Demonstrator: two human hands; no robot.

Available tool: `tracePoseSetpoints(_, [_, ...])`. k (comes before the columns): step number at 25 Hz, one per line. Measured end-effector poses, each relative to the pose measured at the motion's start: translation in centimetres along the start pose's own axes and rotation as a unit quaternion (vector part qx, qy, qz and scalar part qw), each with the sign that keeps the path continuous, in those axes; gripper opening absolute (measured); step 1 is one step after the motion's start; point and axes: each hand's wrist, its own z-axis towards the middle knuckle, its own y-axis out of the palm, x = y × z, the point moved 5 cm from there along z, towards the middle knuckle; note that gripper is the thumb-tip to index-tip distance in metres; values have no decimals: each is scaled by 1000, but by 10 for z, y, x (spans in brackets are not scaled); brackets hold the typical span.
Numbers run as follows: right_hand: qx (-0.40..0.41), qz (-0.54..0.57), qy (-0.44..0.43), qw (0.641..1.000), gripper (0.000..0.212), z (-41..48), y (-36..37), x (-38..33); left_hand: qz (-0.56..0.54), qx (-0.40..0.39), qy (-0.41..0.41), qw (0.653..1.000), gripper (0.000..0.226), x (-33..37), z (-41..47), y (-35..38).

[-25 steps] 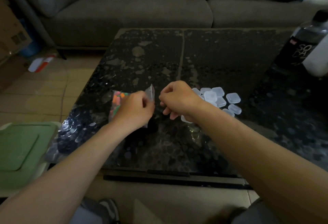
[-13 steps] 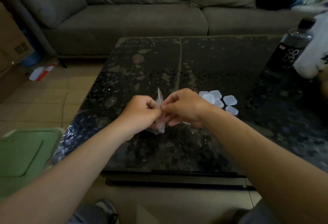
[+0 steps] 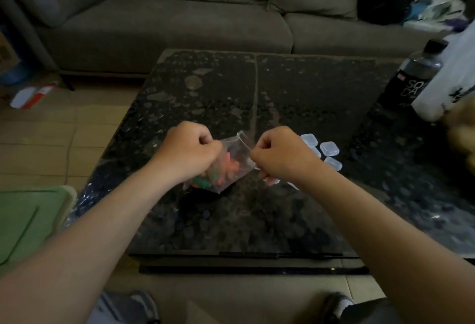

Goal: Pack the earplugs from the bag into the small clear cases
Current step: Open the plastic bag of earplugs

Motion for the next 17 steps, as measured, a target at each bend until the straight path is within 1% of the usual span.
tracePoseSetpoints(2, [15,-34,-6,999,20,2,-3,6,40,34,17,998,26,-1,3,-11])
tracePoseSetpoints(4, [21,-69,-8,997,20,4,-5,7,80,47,34,995,27,2,3,-13])
tracePoseSetpoints(6, [28,-109,-15,994,19,5,-7,4,91,54,54,993,29,5,0,-12])
tracePoseSetpoints(8, [26,-110,-16,993,21,4,-8,4,84,56,62,993,29,4,-3,-12])
tracePoseSetpoints(12, [24,-98,-12,995,21,-2,-7,10,82,21,55,995,27,-2,-8,-10])
tracePoseSetpoints(15, [33,-105,-26,994,23,-6,-5,12,75,-5,53,996,31,-7,-12,-4])
tracePoseSetpoints(17, [25,-107,-30,994,21,-8,-1,10,72,-20,55,996,35,-7,-13,0])
